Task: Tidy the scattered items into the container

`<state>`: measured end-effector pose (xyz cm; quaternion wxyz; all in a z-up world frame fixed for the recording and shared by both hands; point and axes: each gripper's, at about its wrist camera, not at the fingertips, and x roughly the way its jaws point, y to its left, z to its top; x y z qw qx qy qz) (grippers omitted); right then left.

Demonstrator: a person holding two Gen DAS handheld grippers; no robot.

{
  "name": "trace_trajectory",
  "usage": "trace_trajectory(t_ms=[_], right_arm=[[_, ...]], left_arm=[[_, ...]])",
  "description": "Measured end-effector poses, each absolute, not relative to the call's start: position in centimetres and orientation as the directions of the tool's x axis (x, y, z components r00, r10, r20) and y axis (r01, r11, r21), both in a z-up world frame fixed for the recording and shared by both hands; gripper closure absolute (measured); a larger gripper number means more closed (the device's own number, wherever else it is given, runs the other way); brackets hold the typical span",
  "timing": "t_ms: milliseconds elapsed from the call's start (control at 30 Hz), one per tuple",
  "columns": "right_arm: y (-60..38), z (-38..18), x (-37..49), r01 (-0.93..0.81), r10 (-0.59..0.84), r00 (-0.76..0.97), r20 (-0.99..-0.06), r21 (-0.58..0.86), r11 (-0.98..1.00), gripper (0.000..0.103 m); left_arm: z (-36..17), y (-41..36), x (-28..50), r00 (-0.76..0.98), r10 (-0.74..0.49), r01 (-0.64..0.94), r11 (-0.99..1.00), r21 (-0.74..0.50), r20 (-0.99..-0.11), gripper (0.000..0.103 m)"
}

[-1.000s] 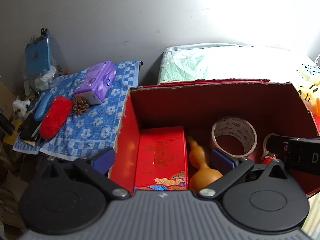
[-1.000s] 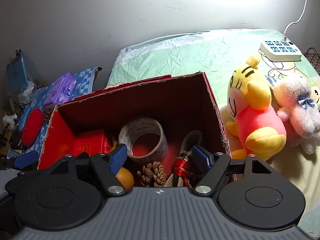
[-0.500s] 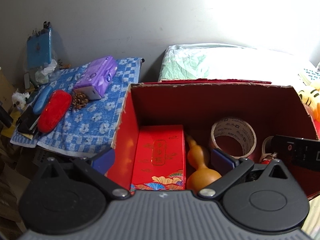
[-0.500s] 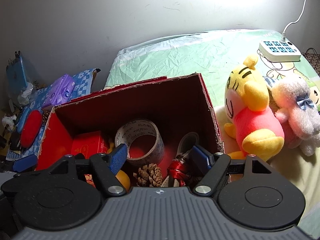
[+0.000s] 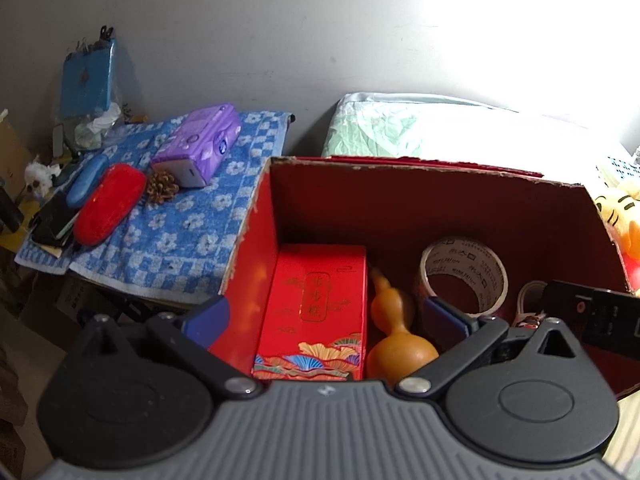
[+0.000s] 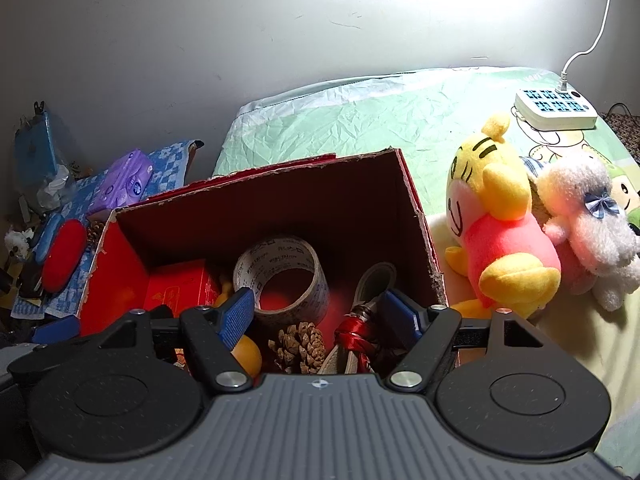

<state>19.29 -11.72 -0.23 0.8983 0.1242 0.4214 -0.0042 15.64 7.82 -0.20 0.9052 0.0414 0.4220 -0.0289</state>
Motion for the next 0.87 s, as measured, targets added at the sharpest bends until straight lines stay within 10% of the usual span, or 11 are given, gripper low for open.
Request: trace_trajectory(t_ms=[867], right_arm=[[-12.5,1.7,16.0,0.131,0.056,0.699,-0.713,0.205,0.970,0.028]], left_arm=[[1.0,5.6,13.6,0.667,-0.004,0.128,0.986,0.109,-0.745,0.001]])
